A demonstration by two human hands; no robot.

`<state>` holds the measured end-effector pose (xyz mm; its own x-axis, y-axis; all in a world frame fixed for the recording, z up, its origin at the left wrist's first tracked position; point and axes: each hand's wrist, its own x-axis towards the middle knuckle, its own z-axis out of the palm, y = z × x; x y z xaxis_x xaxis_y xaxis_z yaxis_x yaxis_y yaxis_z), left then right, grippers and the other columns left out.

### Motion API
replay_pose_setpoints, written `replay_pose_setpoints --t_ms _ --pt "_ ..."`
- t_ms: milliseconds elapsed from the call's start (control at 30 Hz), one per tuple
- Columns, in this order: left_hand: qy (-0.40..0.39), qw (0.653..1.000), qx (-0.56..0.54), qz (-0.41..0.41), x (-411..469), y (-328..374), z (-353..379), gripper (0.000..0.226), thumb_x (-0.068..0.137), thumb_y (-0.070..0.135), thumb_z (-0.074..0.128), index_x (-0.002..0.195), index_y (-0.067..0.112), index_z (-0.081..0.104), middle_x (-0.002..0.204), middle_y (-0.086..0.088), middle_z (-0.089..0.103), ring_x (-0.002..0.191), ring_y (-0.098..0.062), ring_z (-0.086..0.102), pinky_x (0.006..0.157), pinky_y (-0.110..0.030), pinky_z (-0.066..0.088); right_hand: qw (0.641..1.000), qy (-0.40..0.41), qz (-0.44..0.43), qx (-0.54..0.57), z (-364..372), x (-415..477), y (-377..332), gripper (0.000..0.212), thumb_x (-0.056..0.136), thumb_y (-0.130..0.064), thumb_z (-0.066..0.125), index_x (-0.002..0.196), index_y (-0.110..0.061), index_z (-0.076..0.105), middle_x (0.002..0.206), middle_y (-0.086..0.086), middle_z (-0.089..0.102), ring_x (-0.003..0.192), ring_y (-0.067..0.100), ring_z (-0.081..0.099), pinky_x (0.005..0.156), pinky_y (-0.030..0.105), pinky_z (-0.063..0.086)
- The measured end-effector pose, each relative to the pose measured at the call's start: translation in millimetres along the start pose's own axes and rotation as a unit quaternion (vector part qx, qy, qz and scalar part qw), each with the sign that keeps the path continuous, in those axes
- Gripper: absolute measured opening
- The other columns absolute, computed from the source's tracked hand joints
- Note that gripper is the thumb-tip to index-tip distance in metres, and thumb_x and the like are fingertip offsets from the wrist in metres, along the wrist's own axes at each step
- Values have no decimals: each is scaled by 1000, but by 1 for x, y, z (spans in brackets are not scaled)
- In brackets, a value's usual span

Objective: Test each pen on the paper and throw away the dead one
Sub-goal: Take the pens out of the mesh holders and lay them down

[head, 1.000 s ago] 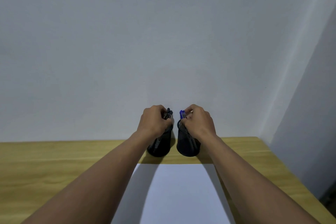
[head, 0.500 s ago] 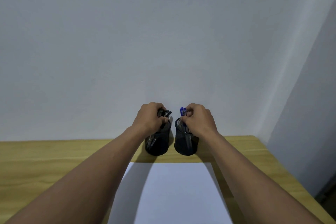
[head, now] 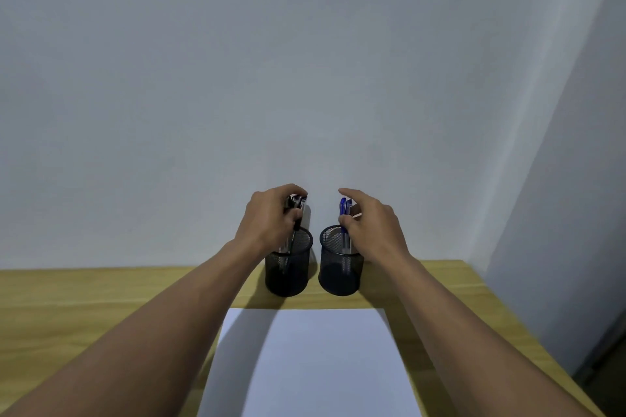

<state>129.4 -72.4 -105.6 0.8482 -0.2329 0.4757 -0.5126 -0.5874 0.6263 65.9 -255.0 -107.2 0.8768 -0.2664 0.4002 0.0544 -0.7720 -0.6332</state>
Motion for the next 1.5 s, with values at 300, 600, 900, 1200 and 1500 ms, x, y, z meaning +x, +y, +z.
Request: replay_pose_setpoints --t_ms 300,600,900,1200,1500 --pt "172 969 -166 -60 -7 39 -70 33 85 14 71 115 28 73 90 9 70 85 -11 68 92 -33 55 990 106 -24 85 -48 -15 -62 42 94 -17 67 134 -28 65 89 -9 68 90 16 69 81 27 50" --pt "281 906 -242 -203 -96 12 -130 31 83 11 73 111 25 74 86 4 67 77 -17 65 76 -24 58 978 68 45 191 -11 -111 -123 40 92 -18 70 130 -31 65 70 -10 63 72 5 62 69 12 50" --pt "314 809 -294 -400 -185 -74 -148 30 80 4 77 102 23 74 98 -9 71 73 -26 71 77 -38 62 897 -55 224 377 92 -216 -161 29 87 -4 76 114 -15 67 102 13 73 81 21 77 77 34 64" --pt "319 749 -277 -511 -212 -115 -142 32 76 13 82 107 15 76 109 -12 73 96 -30 68 89 -32 55 896 -60 309 312 146 -253 -171 25 89 -20 78 111 -19 66 94 1 74 65 14 74 64 26 62" --pt "223 826 -116 -505 -198 -122 -142 38 74 27 84 109 17 73 112 -11 71 103 -32 65 88 -36 54 928 -108 275 225 141 -255 -174 43 95 -27 72 134 -14 61 105 2 68 51 8 66 34 8 37"
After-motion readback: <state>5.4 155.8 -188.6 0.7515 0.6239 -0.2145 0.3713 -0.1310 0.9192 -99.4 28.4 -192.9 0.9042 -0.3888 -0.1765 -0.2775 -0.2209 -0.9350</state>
